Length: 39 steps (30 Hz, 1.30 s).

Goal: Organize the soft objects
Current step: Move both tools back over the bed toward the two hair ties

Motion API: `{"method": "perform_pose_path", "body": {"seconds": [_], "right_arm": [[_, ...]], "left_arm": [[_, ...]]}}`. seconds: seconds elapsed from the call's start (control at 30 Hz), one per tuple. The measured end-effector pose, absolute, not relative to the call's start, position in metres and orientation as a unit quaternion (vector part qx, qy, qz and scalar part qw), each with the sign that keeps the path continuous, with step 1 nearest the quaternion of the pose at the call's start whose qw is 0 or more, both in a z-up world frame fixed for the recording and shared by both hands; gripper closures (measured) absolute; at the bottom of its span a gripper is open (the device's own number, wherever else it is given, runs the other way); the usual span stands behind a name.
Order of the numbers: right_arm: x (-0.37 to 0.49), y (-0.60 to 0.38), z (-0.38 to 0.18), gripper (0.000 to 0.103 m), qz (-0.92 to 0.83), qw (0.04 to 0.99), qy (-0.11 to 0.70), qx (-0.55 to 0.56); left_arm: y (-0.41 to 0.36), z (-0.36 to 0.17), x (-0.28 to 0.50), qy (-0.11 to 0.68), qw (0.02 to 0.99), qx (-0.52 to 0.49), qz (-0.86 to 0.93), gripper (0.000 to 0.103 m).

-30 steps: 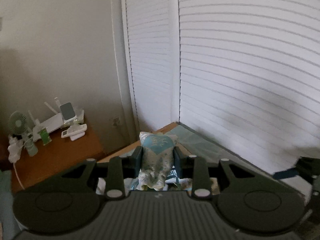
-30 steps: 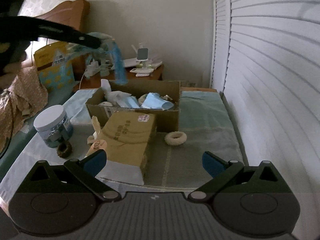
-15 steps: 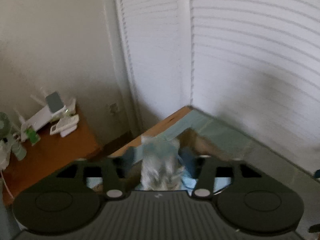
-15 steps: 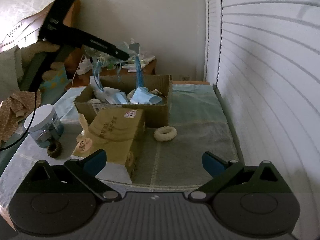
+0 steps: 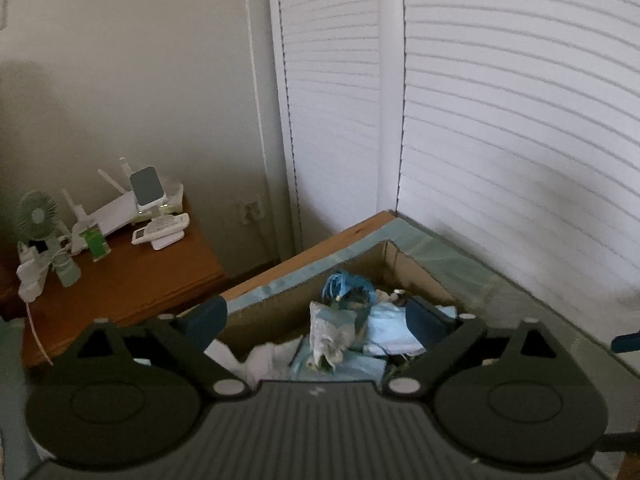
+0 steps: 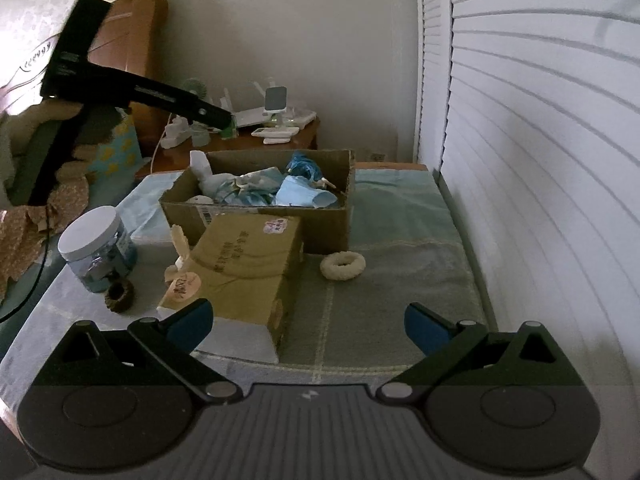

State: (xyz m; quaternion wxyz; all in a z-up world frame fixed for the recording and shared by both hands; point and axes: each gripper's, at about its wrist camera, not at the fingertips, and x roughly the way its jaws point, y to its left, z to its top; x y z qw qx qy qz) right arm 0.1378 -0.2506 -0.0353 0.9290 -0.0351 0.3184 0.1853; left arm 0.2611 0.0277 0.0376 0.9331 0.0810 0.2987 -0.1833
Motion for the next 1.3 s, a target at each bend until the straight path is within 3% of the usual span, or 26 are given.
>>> {"method": "perform_pose_path", "body": {"seconds": [0.43, 0.83, 1.3], "right_arm": [[0.114, -0.252, -0.038, 0.0, 0.176, 0.932, 0.315, -0.039], [0.119, -0.259, -0.074, 0.0, 0.151, 0.921, 0.354, -0.055], [0.129, -0.255, -0.118, 0.0, 0.15, 0.898, 0.402, -0.096]], "left_arm": [[0.038, 0.043, 0.162, 0.281, 0.945, 0.057, -0.156, 0.003], [0.047, -0.012, 0.093, 0.31, 0.947, 0.001, -0.09, 0.002], [0.064, -0.087, 0.097, 0.358, 0.931, -0.073, 0.013, 0.002]]}}
